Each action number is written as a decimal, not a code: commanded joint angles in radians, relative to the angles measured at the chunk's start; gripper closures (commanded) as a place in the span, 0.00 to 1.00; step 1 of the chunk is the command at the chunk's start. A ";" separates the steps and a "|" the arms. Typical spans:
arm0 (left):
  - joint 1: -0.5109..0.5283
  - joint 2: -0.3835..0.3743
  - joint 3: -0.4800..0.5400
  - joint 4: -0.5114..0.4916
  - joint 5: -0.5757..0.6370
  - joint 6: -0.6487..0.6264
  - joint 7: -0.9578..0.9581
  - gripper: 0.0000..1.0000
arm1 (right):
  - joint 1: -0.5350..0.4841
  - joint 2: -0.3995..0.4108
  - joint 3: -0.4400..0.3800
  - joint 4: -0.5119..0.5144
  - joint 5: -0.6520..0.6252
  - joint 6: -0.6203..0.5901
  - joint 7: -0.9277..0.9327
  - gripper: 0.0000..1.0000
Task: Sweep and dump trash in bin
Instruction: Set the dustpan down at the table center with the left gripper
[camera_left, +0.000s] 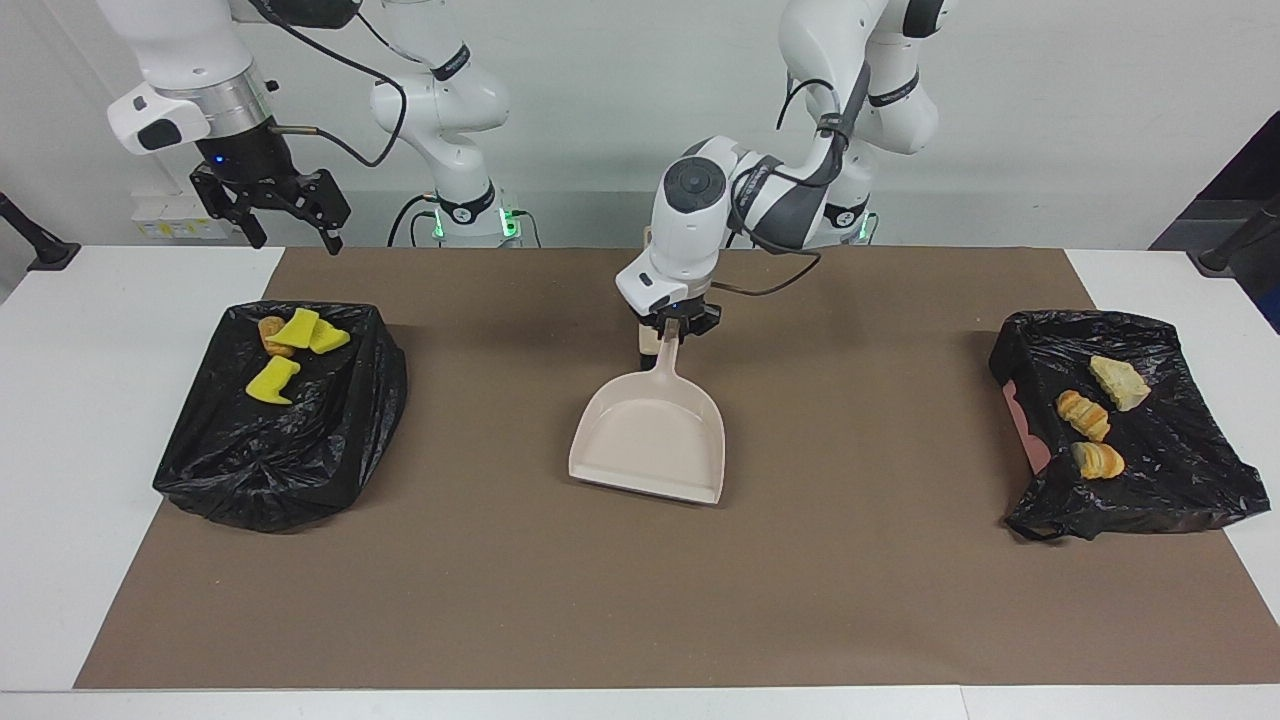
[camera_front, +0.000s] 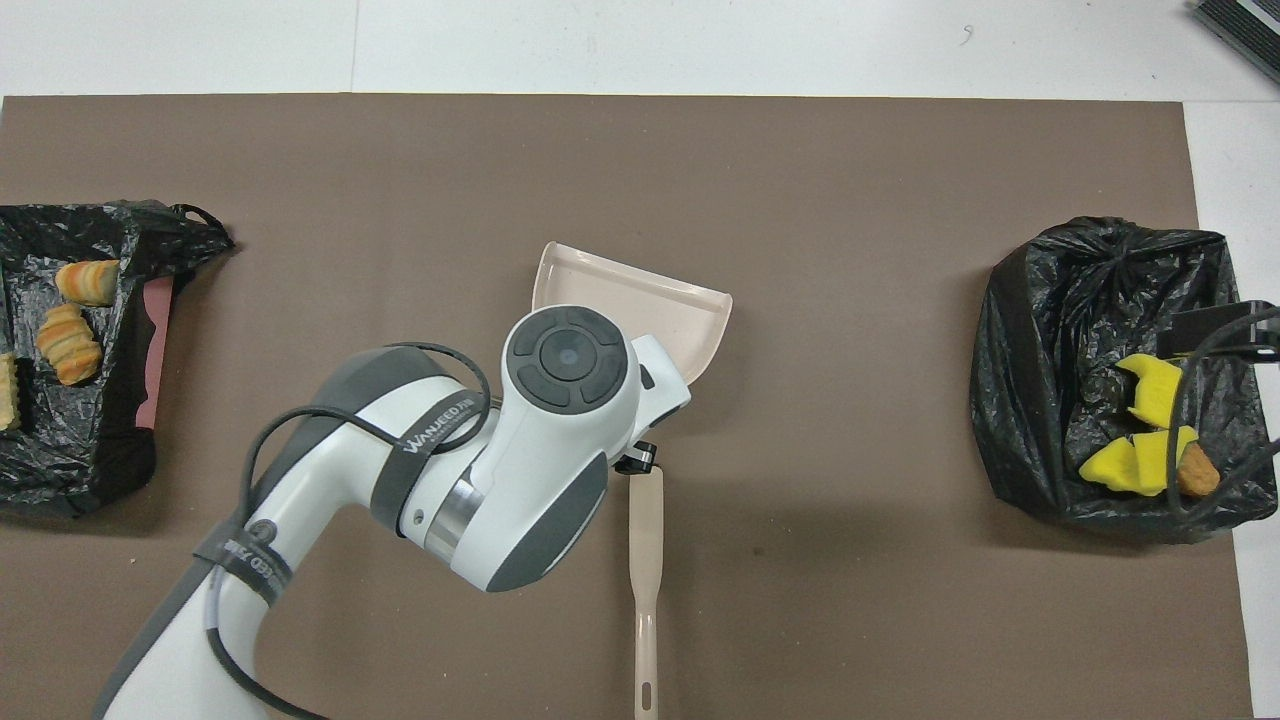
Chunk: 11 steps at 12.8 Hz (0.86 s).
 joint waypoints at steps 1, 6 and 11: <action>-0.039 0.038 0.017 0.034 -0.012 0.043 -0.053 1.00 | 0.001 -0.015 -0.006 -0.014 0.006 -0.002 -0.013 0.00; 0.048 -0.012 0.023 0.031 -0.006 0.017 -0.030 0.00 | 0.008 -0.015 0.004 -0.014 0.006 -0.005 -0.011 0.00; 0.261 -0.041 0.033 0.039 -0.004 0.029 -0.006 0.00 | 0.008 -0.015 0.004 -0.014 0.006 -0.005 -0.011 0.00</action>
